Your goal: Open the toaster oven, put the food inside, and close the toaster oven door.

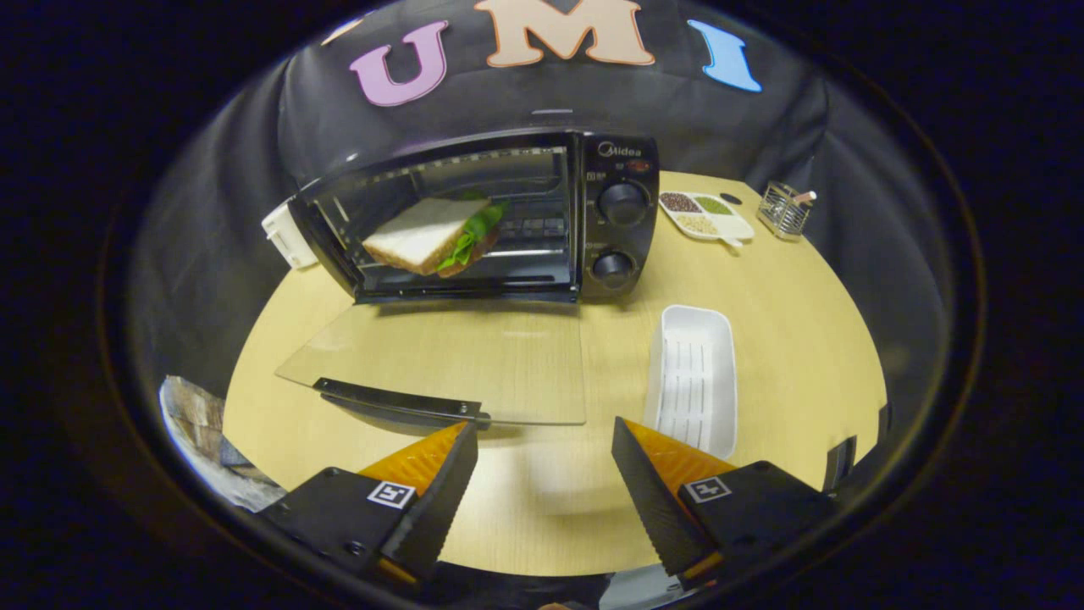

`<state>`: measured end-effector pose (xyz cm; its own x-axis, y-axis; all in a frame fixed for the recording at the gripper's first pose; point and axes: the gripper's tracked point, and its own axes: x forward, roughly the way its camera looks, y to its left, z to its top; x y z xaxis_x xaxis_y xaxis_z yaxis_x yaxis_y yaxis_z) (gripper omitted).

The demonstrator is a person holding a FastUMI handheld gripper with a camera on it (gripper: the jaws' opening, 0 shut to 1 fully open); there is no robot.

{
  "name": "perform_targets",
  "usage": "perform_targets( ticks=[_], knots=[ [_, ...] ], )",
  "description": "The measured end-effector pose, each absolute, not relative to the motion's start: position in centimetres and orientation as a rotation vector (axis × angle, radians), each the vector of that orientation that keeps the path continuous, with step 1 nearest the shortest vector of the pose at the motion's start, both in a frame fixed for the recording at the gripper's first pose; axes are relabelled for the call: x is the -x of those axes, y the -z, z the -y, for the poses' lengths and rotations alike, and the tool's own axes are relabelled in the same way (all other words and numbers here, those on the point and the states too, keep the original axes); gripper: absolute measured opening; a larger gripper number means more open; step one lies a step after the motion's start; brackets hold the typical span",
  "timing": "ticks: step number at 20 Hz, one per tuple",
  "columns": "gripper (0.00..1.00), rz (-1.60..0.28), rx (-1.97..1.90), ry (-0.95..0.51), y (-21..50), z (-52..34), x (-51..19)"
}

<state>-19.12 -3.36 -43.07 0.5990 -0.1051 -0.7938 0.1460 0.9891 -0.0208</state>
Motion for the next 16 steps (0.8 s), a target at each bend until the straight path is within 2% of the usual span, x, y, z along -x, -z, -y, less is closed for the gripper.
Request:
perform_targets(
  ticks=[16],
  knots=[
    [0.99, -0.716, -0.125, 0.127, 35.8, 4.0, 12.3]
  ],
)
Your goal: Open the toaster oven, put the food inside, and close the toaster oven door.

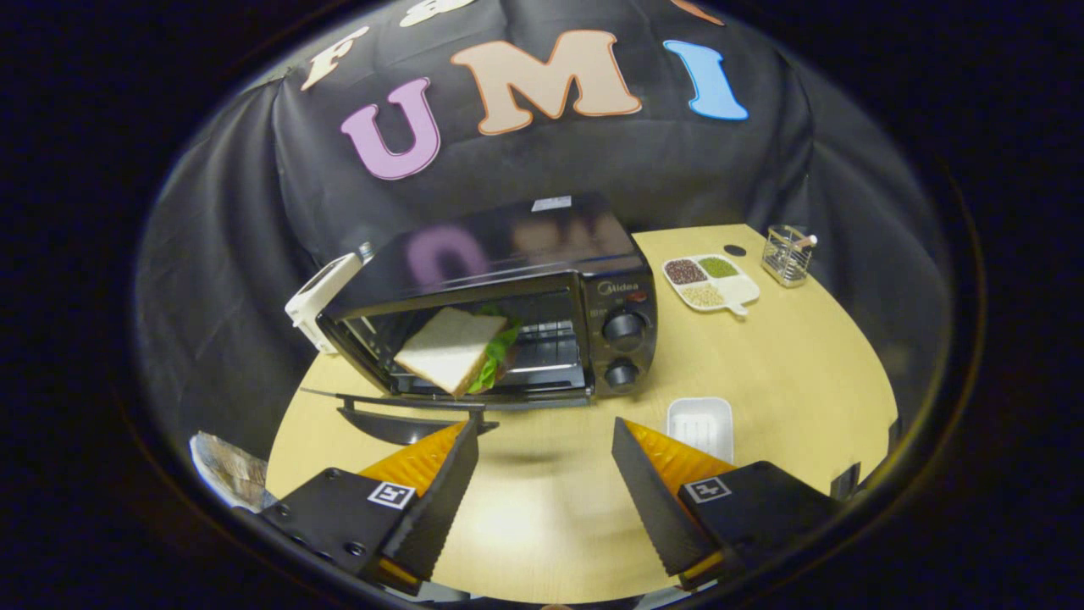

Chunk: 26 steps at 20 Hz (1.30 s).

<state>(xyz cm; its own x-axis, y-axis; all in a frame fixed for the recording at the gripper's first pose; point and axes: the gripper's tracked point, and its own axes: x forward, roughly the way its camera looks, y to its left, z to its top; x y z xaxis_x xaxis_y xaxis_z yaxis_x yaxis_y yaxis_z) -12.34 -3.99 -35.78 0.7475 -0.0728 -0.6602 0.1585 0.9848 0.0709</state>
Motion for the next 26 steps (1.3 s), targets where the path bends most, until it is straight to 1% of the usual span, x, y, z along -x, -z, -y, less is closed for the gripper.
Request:
perform_targets(
  ticks=[6, 15, 23, 26],
  knots=[
    [0.99, -0.709, -0.126, 0.118, 35.6, 2.8, 10.3],
    [0.99, -0.709, -0.133, 0.105, 35.7, 2.4, 9.2],
    [0.99, -0.607, -0.122, 0.185, 32.3, 8.7, 9.4],
    [0.99, -0.482, -0.128, 0.205, 28.4, 11.6, 9.3]
  ],
)
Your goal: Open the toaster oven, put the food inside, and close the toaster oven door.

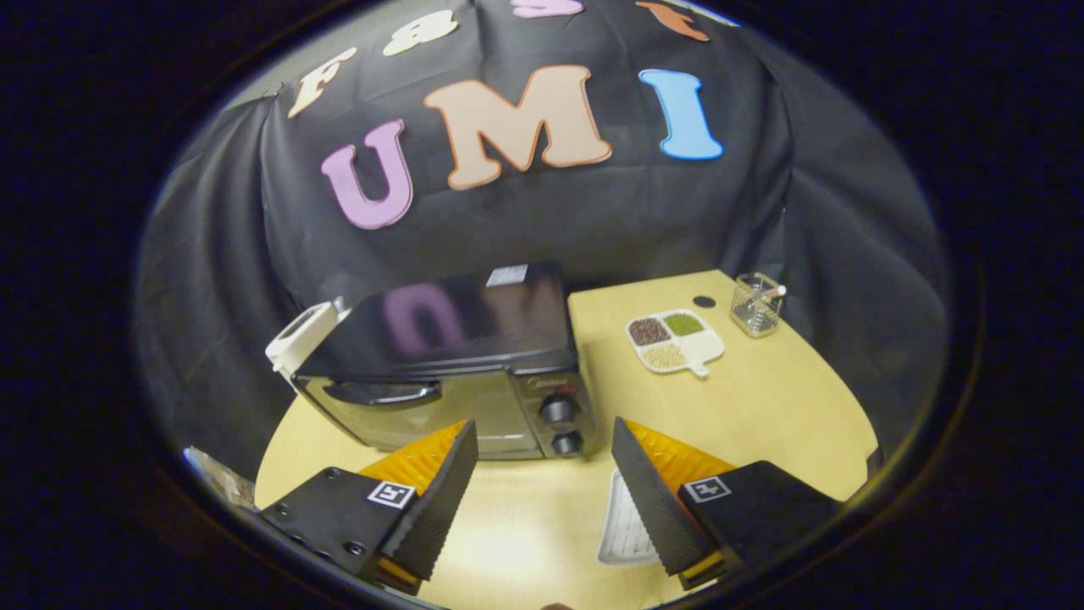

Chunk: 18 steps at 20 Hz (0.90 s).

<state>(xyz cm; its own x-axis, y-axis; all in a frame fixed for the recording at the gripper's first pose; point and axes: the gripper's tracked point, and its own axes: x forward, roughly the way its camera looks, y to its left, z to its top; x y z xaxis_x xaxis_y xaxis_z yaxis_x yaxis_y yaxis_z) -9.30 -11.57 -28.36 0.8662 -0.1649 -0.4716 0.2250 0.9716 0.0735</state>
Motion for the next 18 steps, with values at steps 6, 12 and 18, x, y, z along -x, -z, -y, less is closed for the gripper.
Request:
perform_targets(
  ticks=[6, 12, 18],
  knots=[
    [0.99, -0.22, -0.07, 0.295, 15.6, 20.1, 9.1],
    [0.98, -0.005, 0.006, 0.348, 2.9, 27.6, 9.5],
    [0.98, 0.073, 0.023, 0.328, -1.8, 31.4, 9.2]
  ],
)
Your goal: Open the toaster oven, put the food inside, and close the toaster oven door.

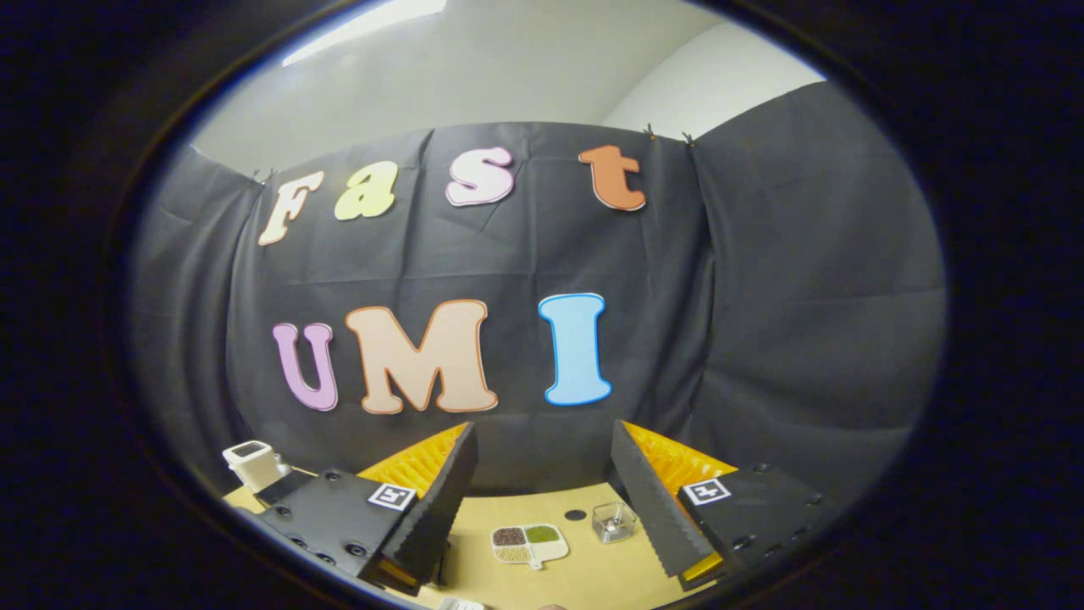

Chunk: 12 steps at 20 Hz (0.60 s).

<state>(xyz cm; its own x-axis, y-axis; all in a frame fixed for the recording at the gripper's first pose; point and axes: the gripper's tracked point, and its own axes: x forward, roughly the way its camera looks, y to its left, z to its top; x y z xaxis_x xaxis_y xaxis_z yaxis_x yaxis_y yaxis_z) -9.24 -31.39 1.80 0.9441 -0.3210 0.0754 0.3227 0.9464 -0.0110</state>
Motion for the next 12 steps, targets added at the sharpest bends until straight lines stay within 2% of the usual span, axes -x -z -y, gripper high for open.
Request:
perform_targets(
  ticks=[12],
  knots=[
    [0.98, 0.131, 0.036, 0.264, -3.7, 33.1, 8.6]
  ],
)
